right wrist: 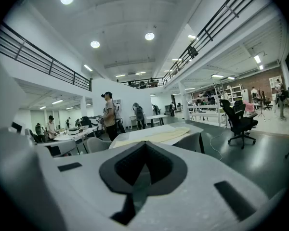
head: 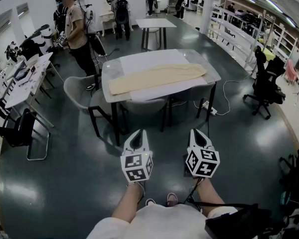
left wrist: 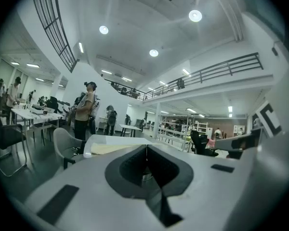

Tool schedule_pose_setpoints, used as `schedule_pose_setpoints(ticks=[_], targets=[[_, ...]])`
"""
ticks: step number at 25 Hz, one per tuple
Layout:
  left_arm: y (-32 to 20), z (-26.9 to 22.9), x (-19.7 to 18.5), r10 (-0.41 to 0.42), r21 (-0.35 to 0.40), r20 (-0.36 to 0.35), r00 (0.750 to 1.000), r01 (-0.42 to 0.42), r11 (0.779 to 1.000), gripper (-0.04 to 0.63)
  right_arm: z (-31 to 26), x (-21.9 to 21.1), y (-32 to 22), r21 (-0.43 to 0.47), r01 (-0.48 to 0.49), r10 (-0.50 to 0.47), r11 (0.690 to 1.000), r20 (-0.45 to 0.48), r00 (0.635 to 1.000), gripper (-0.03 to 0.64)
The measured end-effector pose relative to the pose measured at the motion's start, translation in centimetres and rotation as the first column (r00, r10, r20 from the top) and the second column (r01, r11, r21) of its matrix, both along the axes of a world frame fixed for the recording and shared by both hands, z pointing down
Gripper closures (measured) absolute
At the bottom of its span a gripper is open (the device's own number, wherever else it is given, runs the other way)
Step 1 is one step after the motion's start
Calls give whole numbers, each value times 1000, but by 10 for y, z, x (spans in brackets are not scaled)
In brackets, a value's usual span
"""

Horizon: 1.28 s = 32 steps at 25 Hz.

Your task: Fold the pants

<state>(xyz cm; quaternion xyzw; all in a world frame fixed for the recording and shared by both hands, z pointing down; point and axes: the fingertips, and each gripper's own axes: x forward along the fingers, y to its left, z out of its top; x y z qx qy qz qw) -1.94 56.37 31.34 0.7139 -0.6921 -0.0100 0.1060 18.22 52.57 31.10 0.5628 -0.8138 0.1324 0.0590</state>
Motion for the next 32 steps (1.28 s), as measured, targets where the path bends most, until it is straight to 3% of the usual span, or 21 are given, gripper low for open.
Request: schedule_pose_setpoints(ticks=[11,19,25,32], targets=[[12,0,-6,11,5,3,1000,-11,1000,586,-1,-2,15,8,-20,20,1000,11,1000,624],[-6,18,-6,17,-20,-20,1000,-17,1000,586,18,8,0,-44,-55,55,998,-4,998,624],[-48,36,-10,13,-53,-31,999,-14,998,586,31,8,-44,-66,-67,68,996,8,998,624],[-136,39,-9,27,-70,-14,1000,-28,997,586,31,1,-133,-81,-65,70,995,62,996,624]])
